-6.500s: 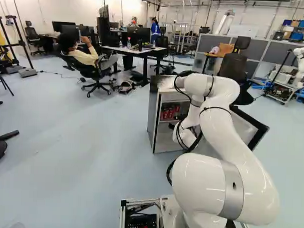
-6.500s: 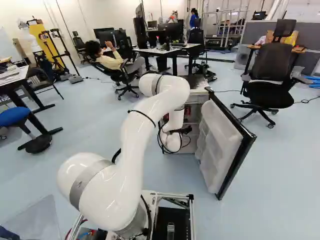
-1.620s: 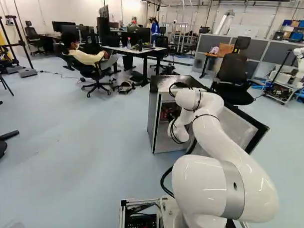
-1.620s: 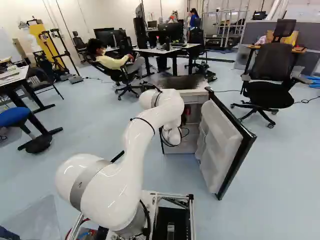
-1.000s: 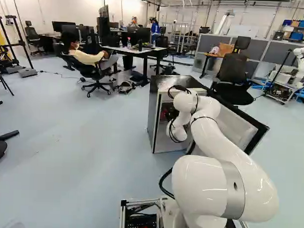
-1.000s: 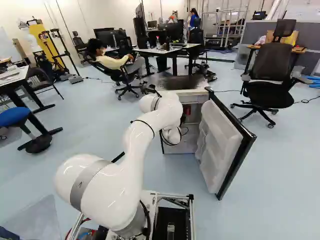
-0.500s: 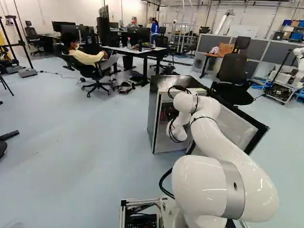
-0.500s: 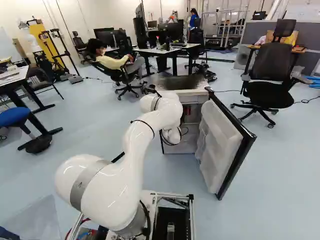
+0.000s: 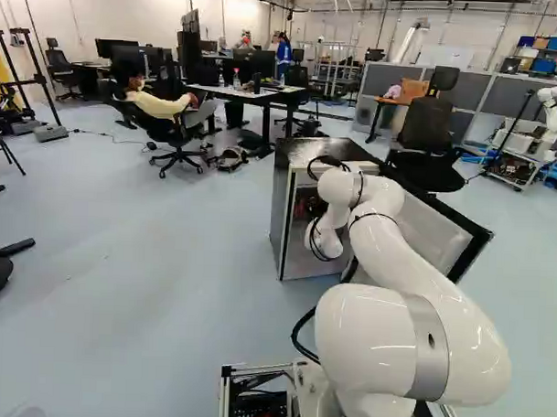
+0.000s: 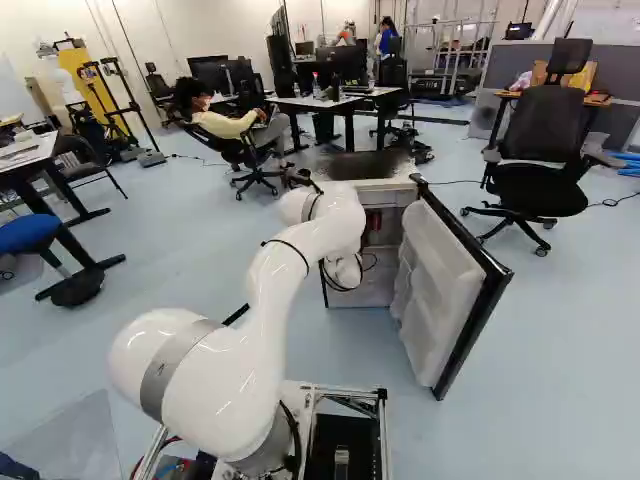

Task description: Grab a drink from the fridge

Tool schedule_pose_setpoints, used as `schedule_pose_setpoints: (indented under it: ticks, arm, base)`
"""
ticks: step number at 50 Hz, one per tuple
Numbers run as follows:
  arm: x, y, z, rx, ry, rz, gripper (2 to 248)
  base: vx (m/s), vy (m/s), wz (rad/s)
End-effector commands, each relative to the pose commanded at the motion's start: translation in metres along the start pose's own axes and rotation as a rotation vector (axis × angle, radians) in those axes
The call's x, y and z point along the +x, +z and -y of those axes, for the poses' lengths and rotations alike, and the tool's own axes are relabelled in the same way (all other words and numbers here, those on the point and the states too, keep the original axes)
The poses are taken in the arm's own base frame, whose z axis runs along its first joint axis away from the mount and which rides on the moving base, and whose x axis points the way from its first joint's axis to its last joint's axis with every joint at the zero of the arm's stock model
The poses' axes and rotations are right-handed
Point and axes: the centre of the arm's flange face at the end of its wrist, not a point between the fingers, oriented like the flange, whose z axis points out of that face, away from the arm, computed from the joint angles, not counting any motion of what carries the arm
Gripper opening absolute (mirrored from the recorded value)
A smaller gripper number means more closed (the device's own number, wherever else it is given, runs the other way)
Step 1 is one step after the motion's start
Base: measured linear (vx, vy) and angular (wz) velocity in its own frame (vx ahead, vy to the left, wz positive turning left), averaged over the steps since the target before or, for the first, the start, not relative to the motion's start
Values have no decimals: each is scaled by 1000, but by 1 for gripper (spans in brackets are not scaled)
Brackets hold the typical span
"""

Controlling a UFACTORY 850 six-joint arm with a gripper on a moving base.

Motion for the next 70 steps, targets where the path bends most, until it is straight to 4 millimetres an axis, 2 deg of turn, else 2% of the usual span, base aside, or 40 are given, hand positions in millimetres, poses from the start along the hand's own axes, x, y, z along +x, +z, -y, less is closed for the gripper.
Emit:
schedule_pose_setpoints:
  ticks: [29,70]
  arm:
    - [47,-26,-5,5,10,40,94]
    - [121,-107,-17,-6,35,132,94]
  base:
    - [0,0,0]
    - [0,0,0]
